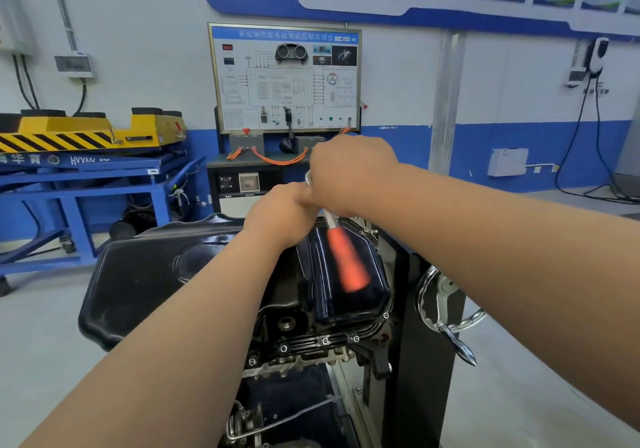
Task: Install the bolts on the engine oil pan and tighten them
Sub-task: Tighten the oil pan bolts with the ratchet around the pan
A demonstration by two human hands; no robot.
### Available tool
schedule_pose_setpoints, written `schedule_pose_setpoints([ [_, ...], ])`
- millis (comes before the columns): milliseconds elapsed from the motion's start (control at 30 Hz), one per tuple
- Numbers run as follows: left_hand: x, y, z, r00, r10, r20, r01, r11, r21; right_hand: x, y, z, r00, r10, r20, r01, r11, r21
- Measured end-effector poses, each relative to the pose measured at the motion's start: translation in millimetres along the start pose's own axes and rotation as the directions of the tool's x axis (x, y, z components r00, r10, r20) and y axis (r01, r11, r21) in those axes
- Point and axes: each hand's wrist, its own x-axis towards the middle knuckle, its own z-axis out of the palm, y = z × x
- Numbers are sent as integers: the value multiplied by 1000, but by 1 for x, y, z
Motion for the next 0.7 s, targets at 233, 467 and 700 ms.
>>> schedule_pose_setpoints([
  [233, 5, -3, 2, 1000, -12, -29, 10, 997, -70, 1, 1, -3, 983, -139, -120, 118, 979, -167],
  [467, 7, -3, 5, 998, -49, 26, 49, 999, 7, 1, 1, 1, 1000, 11, -24, -11, 1000, -3],
  [700, 31, 4, 8, 976, -217, -17, 215, 974, -69, 1, 8, -16, 982, -182, -40, 167, 955, -246],
])
